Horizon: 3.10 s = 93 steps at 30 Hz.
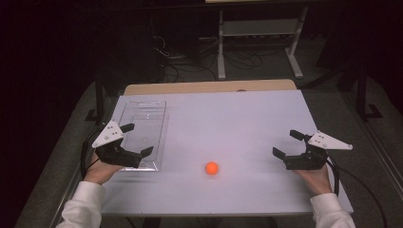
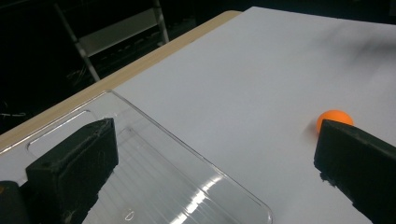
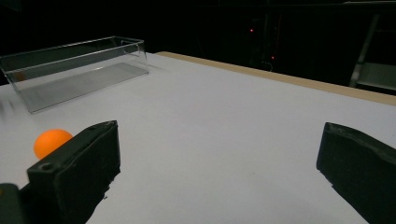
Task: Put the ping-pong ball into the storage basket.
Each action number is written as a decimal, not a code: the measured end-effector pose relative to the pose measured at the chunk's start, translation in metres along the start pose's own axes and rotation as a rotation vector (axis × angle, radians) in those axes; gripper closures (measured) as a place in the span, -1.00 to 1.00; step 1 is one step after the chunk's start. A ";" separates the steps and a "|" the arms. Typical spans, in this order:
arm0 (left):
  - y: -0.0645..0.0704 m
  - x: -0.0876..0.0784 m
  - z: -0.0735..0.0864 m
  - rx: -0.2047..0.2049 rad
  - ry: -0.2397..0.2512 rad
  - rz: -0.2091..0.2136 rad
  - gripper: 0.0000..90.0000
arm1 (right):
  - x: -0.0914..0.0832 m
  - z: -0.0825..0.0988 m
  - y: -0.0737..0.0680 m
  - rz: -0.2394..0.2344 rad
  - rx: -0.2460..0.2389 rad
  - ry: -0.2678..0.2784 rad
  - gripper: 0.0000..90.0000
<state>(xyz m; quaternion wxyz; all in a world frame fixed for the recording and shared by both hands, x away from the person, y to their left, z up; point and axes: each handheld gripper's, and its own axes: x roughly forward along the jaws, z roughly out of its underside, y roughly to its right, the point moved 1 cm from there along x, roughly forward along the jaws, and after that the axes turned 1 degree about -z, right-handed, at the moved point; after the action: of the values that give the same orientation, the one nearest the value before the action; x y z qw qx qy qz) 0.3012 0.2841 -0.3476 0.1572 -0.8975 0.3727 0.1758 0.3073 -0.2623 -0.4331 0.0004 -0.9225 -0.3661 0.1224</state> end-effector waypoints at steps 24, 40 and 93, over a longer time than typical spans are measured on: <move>0.009 0.012 -0.041 0.103 -0.035 0.072 -1.00 | -0.001 0.000 0.000 0.001 -0.002 0.002 -1.00; 0.019 0.023 -0.057 0.167 -0.077 0.131 -1.00 | 0.000 0.001 -0.002 -0.005 -0.005 -0.006 -1.00; 0.046 0.064 -0.081 0.272 -0.179 0.244 -1.00 | 0.000 0.001 -0.004 -0.017 -0.008 -0.014 -1.00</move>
<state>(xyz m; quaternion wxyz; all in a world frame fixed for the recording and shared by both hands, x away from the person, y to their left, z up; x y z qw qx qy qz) 0.3265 0.1803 -0.3103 0.2870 -0.7971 0.4835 0.2204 0.3048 -0.2593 -0.4334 -0.0047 -0.9186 -0.3742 0.1272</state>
